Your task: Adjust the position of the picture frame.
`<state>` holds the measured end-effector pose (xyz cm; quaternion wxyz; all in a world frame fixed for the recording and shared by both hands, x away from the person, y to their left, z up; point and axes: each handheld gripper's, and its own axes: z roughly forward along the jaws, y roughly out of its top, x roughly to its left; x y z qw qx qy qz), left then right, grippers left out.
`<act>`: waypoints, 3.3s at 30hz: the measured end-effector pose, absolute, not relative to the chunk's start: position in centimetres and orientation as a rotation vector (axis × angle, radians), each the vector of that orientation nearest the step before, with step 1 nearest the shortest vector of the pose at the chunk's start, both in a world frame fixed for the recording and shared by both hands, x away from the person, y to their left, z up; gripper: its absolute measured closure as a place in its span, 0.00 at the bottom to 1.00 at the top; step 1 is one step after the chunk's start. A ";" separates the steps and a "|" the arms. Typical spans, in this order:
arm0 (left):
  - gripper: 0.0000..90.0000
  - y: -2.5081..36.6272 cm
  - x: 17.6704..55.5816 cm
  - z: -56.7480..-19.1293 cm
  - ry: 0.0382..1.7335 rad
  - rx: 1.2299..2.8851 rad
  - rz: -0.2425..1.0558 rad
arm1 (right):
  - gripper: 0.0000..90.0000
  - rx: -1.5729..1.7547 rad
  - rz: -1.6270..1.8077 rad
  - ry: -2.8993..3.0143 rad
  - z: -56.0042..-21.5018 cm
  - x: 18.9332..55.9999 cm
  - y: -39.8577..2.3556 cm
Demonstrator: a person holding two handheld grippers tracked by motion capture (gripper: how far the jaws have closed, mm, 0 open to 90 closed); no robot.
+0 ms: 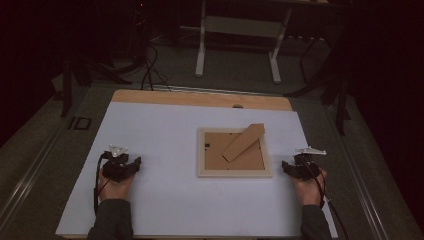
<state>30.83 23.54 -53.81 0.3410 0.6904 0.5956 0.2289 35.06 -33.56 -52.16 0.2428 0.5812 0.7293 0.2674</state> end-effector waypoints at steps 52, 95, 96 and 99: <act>0.66 21.9 29.5 -50.9 1.413 1.852 0.621 | 1.00 1.368 0.913 2.197 -51.8 33.9 -30.2; 0.61 21.9 29.6 -51.1 1.467 1.826 0.653 | 1.00 1.314 0.904 2.300 -52.6 33.7 -29.6; 0.61 21.9 29.6 -51.1 1.468 1.826 0.654 | 1.00 1.311 0.906 2.303 -52.6 33.7 -29.6; 0.61 21.9 29.6 -51.1 1.470 1.824 0.653 | 1.00 1.292 0.909 2.317 -52.6 33.7 -29.5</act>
